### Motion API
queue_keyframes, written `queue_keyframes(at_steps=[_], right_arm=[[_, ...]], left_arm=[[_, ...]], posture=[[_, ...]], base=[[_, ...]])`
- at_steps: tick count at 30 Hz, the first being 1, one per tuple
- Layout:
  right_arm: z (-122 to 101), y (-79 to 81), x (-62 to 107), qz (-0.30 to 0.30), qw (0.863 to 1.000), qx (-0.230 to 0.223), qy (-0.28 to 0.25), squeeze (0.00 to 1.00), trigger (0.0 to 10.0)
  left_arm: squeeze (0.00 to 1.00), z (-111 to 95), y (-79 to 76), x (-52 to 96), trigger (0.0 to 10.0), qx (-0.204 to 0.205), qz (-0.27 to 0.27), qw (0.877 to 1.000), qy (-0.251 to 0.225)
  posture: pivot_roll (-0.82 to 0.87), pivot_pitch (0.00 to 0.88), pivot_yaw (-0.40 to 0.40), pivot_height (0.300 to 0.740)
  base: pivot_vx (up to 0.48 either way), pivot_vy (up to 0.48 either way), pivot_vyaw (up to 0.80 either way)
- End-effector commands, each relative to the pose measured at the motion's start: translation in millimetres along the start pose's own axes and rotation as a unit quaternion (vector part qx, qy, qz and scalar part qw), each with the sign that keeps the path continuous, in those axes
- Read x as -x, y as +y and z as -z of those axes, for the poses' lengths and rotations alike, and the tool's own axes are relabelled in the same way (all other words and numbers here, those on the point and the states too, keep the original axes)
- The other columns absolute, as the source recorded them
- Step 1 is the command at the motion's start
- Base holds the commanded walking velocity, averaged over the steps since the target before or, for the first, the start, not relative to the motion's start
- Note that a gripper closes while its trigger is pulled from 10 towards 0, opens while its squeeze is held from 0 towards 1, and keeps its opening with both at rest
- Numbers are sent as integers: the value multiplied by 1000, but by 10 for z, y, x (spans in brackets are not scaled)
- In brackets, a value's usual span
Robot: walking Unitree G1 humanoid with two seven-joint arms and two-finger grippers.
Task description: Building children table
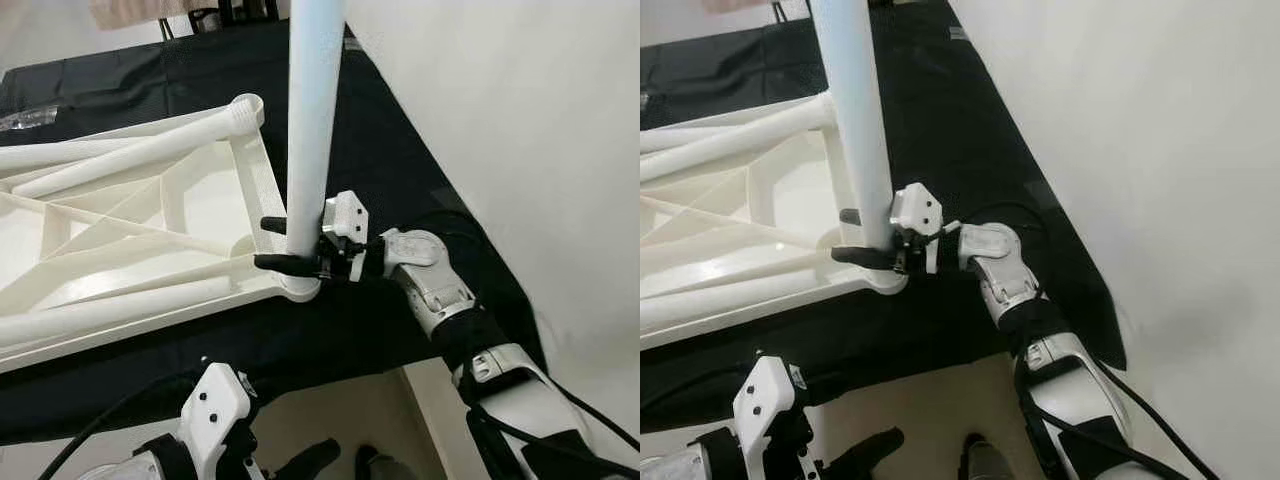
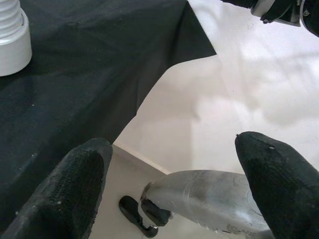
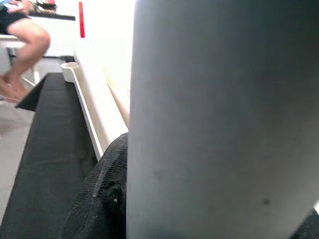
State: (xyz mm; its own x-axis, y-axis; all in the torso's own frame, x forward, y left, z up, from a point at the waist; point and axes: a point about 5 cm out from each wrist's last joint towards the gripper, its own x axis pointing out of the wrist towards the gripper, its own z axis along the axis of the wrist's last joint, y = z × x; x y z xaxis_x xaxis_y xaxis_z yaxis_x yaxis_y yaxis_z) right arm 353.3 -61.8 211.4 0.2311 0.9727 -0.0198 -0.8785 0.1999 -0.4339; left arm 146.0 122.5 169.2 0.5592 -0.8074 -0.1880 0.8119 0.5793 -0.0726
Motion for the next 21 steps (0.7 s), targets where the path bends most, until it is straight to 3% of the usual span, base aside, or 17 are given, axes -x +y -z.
queue_keyframes(at_steps=[1,2,4,6,9,12,14,18,21], right_arm=[[639,304,228,-52,976,-3,210,0,10000],[639,304,228,-52,976,-3,210,0,10000],[594,275,207,-49,980,-52,185,0,10000],[469,197,166,-49,980,-139,133,0,10000],[435,172,154,-47,979,-157,120,0,10000],[345,73,121,-33,969,-231,86,0,10000],[345,73,121,-33,969,-231,86,0,10000],[224,-34,83,-7,956,-292,30,0,10000],[201,-43,82,-7,954,-300,20,0,10000]], left_arm=[[0,24,-27,13,10000,6,4,1000,9],[0,24,-27,13,10000,6,4,1000,9],[0,21,-24,11,10000,6,4,1000,8],[0,20,-18,10,10000,7,5,1000,8],[0,20,-17,9,10000,7,5,1000,8],[0,18,-11,5,10000,7,5,1000,7],[0,18,-11,5,10000,7,5,1000,7],[0,13,-5,-1,10000,6,4,1000,6],[0,13,-4,-2,10000,6,3,1000,6]], posture=[[44,323,-9,740],[44,323,-9,740],[43,323,-9,740],[40,326,-8,740],[40,326,-8,740],[39,325,-11,740],[39,325,-11,740],[41,326,-13,740],[41,326,-13,740]], base=[[0,0,0],[0,0,0],[0,0,0],[0,0,0],[0,0,0],[0,0,0],[0,0,0],[0,0,0],[0,0,0]])
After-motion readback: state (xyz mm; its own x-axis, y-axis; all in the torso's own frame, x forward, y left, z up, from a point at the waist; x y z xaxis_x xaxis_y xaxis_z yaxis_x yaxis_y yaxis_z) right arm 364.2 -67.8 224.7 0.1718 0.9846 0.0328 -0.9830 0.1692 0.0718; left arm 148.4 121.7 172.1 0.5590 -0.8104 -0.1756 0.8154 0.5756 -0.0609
